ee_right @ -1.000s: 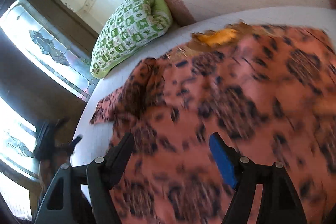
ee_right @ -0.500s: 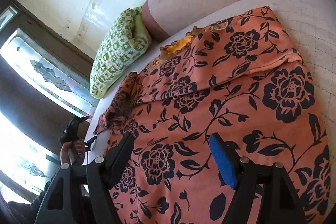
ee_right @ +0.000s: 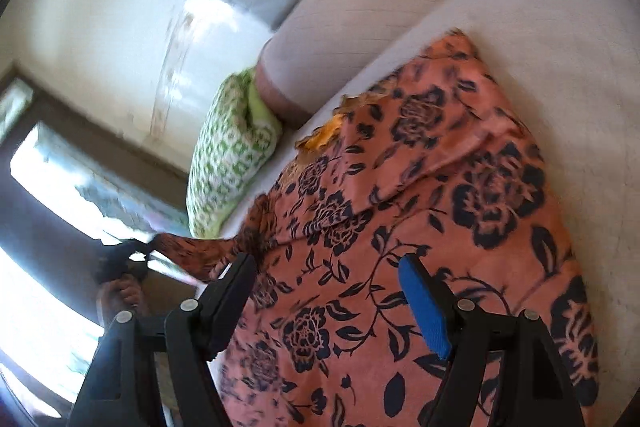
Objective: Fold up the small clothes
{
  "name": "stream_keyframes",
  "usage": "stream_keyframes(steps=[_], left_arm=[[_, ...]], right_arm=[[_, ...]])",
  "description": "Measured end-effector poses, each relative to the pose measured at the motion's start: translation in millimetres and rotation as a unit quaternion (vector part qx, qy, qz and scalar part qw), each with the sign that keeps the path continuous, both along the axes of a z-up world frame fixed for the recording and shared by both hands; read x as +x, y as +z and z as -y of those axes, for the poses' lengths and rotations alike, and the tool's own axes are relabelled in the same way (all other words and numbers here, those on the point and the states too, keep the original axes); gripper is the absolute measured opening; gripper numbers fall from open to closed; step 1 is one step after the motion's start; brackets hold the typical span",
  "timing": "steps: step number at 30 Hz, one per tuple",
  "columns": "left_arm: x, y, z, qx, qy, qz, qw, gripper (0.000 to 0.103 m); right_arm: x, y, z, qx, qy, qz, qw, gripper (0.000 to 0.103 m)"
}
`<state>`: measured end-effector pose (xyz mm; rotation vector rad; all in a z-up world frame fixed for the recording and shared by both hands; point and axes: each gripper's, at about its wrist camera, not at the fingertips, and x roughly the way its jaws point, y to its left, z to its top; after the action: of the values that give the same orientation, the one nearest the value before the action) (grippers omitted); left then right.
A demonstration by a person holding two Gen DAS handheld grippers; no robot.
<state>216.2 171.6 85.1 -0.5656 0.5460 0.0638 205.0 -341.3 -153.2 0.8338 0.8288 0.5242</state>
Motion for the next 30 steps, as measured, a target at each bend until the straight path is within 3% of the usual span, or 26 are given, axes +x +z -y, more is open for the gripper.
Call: stream_keyframes(steps=[2, 4, 6, 8, 11, 12, 13, 15, 17, 21, 24, 27, 29, 30], left_arm=[[14, 28, 63, 0.032, -0.058, 0.036, 0.9972, 0.006], [30, 46, 142, 0.062, -0.128, 0.064, 0.9878, 0.006], [51, 41, 207, 0.074, -0.187, 0.062, 0.9775, 0.006], [71, 17, 259, 0.076, -0.232, 0.039, 0.9688, 0.008], [99, -53, 317, 0.086, -0.277, -0.037, 0.9562, 0.016], [104, -82, 326, 0.089, -0.277, -0.066, 0.9544, 0.024], [113, -119, 329, 0.086, -0.282, -0.120, 0.9482, 0.048], [119, -175, 318, 0.092, -0.271, -0.214, 0.9342, 0.053], [110, -203, 290, 0.108, -0.243, -0.253, 0.9301, 0.053], [61, -192, 191, 0.110, -0.171, -0.243, 0.9484, 0.055], [3, -187, 129, 0.099, -0.129, -0.243, 0.9563, 0.058], [-70, -196, 70, 0.095, -0.071, -0.264, 0.9572, 0.060], [-106, -209, 49, 0.093, -0.053, -0.286, 0.9522, 0.056], [-132, -209, 41, 0.098, -0.066, -0.266, 0.9567, 0.053]], right_arm=[[2, -10, 10, 0.037, -0.007, -0.026, 0.999, 0.077], [2, -12, 15, 0.053, -0.009, -0.031, 0.998, 0.077], [-1, -6, 26, 0.064, -0.020, -0.021, 0.998, 0.077], [-4, -2, 39, 0.068, -0.043, -0.013, 0.997, 0.077], [-5, -7, 59, 0.084, -0.072, -0.024, 0.994, 0.078], [-5, -9, 63, 0.088, -0.079, -0.028, 0.993, 0.078], [-5, -10, 67, 0.086, -0.087, -0.032, 0.992, 0.081], [-4, -11, 74, 0.087, -0.096, -0.036, 0.991, 0.081], [-4, -11, 77, 0.085, -0.102, -0.035, 0.990, 0.081], [-2, -5, 73, 0.066, -0.098, -0.025, 0.993, 0.081], [-2, 1, 63, 0.037, -0.086, -0.013, 0.996, 0.081], [-6, 6, 43, -0.011, -0.069, 0.000, 0.998, 0.081], [-13, 12, 32, -0.045, -0.065, 0.007, 0.997, 0.081], [-18, 16, 26, -0.057, -0.062, 0.009, 0.996, 0.081]])
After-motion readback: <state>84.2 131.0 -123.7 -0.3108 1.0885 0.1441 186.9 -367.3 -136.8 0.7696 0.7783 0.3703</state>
